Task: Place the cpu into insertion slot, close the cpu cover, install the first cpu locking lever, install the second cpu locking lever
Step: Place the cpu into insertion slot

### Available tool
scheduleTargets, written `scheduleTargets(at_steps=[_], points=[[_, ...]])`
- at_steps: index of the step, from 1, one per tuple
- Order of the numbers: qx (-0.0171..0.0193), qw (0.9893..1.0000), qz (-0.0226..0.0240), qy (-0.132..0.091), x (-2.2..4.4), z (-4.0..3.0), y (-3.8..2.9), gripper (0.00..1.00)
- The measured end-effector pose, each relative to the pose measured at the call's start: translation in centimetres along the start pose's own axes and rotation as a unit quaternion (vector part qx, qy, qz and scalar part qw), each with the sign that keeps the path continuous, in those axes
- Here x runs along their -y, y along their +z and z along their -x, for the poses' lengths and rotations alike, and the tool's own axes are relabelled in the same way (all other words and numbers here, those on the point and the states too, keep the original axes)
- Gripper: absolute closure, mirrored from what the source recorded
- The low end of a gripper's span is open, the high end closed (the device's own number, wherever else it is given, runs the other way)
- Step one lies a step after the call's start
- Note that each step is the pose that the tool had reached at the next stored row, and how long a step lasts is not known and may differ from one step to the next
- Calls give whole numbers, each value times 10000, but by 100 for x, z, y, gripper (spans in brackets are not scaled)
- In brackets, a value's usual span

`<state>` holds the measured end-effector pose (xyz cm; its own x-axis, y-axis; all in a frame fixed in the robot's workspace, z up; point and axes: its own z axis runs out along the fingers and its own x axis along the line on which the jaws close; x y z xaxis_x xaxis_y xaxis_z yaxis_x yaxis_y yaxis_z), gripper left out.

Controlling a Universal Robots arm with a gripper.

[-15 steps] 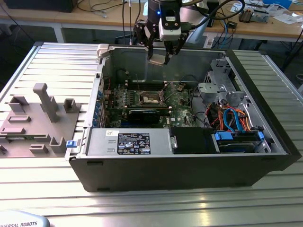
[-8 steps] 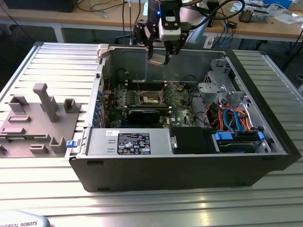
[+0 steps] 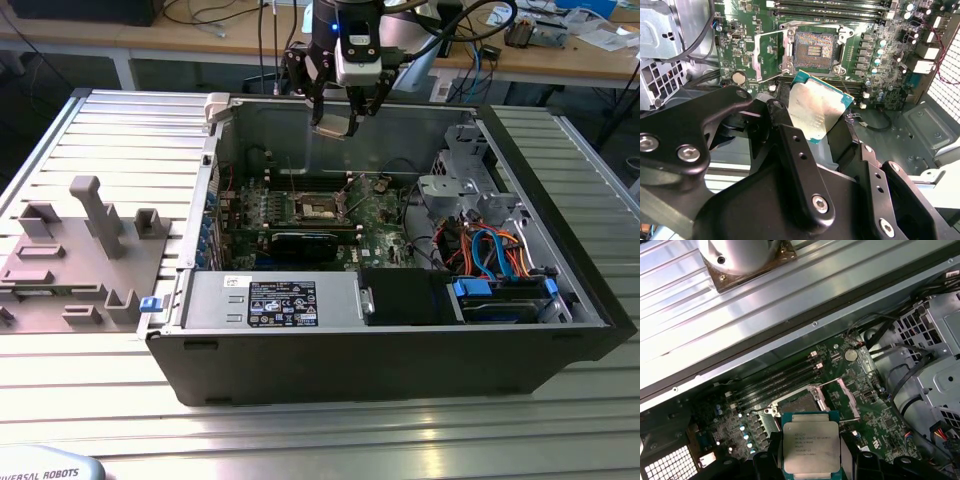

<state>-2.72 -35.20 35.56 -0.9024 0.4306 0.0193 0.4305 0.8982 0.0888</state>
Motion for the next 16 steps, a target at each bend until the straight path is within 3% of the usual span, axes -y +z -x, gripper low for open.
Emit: scheduleTargets(at_steps=[16], points=[[4, 10000, 1, 43, 0, 0, 1, 45]])
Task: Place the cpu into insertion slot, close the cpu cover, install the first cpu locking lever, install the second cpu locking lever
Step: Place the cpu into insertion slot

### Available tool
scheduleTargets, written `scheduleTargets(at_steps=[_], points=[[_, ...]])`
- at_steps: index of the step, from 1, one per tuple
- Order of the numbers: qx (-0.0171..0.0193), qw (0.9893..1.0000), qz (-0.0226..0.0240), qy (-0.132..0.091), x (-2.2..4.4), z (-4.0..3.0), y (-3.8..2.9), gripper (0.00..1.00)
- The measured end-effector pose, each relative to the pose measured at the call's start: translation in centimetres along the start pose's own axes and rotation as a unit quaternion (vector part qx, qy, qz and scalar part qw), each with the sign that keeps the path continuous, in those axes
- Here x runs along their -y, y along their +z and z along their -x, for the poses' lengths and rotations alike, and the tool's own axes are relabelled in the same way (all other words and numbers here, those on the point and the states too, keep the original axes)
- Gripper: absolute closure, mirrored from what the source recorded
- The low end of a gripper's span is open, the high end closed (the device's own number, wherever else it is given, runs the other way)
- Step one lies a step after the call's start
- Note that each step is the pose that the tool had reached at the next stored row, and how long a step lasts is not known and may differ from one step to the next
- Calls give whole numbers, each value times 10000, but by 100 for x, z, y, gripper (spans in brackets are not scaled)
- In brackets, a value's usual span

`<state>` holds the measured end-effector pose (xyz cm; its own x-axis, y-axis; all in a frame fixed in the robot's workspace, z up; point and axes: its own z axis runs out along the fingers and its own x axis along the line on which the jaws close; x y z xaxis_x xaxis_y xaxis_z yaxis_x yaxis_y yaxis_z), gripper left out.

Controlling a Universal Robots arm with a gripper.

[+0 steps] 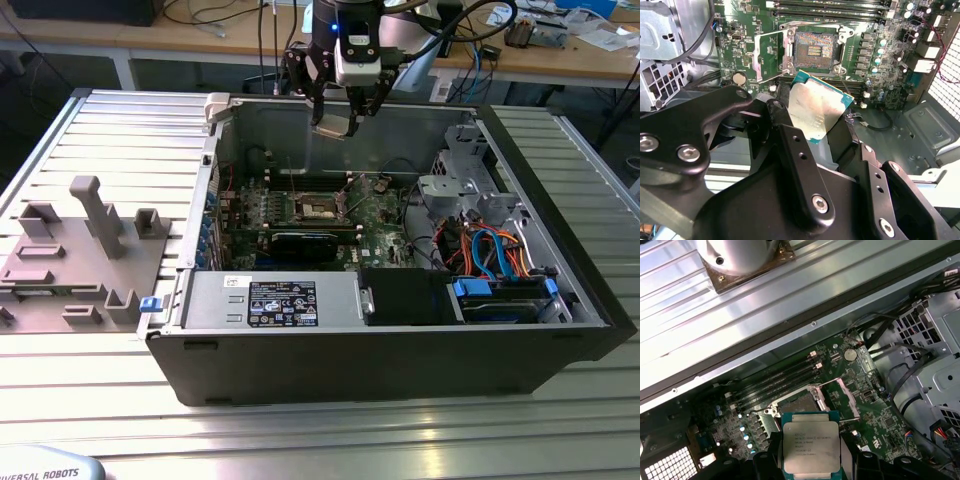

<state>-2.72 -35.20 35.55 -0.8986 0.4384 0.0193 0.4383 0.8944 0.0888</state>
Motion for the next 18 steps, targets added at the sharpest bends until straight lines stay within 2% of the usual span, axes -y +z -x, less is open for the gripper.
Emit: scheduleTargets(at_steps=[18], points=[[4, 10000, 1, 47, 0, 0, 1, 45]])
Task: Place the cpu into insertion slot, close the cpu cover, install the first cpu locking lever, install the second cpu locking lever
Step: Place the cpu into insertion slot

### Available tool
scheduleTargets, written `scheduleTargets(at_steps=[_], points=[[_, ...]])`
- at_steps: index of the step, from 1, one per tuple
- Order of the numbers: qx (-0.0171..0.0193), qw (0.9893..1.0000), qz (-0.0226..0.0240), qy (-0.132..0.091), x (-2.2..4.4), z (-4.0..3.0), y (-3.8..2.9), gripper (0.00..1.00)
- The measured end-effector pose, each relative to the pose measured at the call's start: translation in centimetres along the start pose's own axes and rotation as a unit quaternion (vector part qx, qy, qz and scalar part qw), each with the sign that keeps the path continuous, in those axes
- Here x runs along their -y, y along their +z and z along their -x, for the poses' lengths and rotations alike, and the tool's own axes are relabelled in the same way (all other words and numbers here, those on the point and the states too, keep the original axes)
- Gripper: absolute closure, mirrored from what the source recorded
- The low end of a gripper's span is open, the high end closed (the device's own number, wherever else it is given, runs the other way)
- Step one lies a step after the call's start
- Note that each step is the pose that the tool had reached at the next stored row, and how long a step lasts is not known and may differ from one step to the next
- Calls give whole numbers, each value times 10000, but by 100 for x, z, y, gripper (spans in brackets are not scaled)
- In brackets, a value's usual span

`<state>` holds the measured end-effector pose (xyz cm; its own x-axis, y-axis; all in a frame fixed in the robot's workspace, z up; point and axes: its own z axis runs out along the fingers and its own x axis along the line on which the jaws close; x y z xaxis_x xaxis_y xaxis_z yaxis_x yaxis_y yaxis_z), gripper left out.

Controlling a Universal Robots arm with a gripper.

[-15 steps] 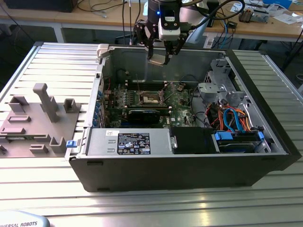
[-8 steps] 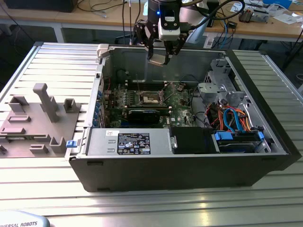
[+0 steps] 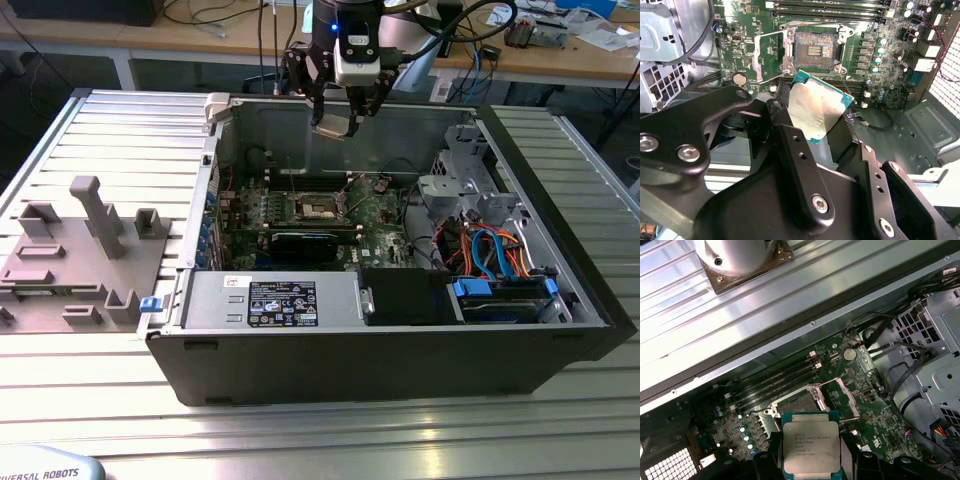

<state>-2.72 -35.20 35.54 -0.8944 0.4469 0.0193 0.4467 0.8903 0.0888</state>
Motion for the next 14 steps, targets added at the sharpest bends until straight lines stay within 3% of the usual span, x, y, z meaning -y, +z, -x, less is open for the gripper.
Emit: scheduleTargets(at_steps=[14], points=[[3, 10000, 1, 34, 0, 0, 1, 45]])
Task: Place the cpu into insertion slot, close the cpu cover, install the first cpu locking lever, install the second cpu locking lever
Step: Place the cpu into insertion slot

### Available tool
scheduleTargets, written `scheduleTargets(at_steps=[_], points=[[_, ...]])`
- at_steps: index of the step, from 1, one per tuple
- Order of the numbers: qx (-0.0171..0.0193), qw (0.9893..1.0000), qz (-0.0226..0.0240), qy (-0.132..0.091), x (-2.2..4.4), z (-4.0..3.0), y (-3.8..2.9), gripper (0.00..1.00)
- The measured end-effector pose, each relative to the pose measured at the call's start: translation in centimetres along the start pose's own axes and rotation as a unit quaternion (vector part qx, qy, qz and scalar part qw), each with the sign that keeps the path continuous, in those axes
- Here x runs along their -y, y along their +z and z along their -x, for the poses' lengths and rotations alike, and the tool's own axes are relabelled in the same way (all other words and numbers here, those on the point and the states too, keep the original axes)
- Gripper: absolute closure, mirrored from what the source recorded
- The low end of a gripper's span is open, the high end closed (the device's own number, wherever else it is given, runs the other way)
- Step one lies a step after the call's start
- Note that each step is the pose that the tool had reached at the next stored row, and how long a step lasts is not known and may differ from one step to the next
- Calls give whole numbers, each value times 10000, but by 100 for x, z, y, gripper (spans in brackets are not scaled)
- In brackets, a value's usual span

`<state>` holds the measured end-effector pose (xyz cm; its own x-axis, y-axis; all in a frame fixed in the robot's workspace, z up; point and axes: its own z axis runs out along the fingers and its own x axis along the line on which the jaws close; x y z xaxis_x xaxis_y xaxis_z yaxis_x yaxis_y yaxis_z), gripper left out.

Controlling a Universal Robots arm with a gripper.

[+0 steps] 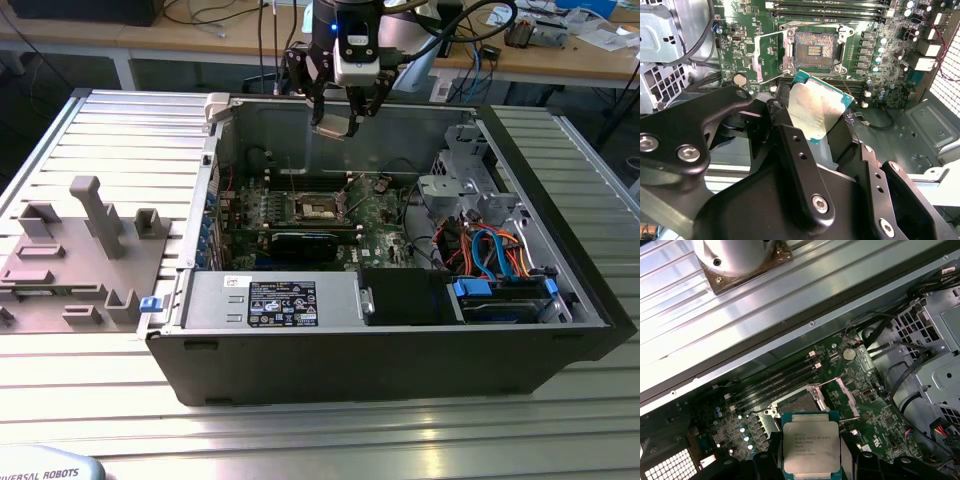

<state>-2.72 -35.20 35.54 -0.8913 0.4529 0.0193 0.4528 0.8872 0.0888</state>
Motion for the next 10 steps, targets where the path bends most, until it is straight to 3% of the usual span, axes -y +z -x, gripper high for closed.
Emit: scheduleTargets(at_steps=[10], points=[[2, 10000, 0, 22, 0, 0, 1, 45]])
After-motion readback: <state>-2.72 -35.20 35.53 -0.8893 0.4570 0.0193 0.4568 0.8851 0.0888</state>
